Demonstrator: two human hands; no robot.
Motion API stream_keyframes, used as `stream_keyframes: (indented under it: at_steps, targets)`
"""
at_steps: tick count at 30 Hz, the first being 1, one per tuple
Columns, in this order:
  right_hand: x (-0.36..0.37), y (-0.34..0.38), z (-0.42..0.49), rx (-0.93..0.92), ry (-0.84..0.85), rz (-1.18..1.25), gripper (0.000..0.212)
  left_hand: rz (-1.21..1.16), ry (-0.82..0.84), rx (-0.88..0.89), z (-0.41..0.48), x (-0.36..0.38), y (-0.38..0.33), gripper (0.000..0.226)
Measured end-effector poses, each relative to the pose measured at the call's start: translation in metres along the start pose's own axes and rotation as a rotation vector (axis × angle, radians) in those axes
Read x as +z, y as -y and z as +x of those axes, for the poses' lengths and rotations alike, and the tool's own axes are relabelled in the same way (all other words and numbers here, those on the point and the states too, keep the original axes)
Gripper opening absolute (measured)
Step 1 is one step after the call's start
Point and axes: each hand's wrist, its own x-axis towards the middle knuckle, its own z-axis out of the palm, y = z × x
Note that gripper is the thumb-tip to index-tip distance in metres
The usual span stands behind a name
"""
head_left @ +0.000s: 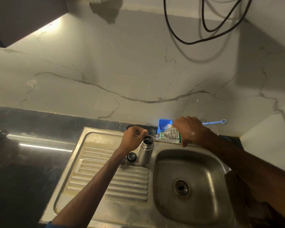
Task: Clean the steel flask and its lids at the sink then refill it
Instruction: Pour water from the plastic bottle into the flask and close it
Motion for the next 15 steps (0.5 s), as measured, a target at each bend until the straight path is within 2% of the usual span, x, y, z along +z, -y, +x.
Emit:
stream_keyframes:
  at_steps: [3,8,15]
  targets:
    - [-0.001,0.000,0.002,-0.002,0.005,0.004,0.078,-0.005,0.006,0.004,0.000,-0.001,0.001,0.017]
    - [0.000,0.001,0.008,0.003,0.003,-0.022,0.073,-0.045,0.016,-0.010,0.000,0.000,0.006,0.031]
    - [-0.005,0.006,0.011,-0.002,-0.026,-0.069,0.059,-0.178,0.042,-0.048,0.003,0.001,0.010,0.027]
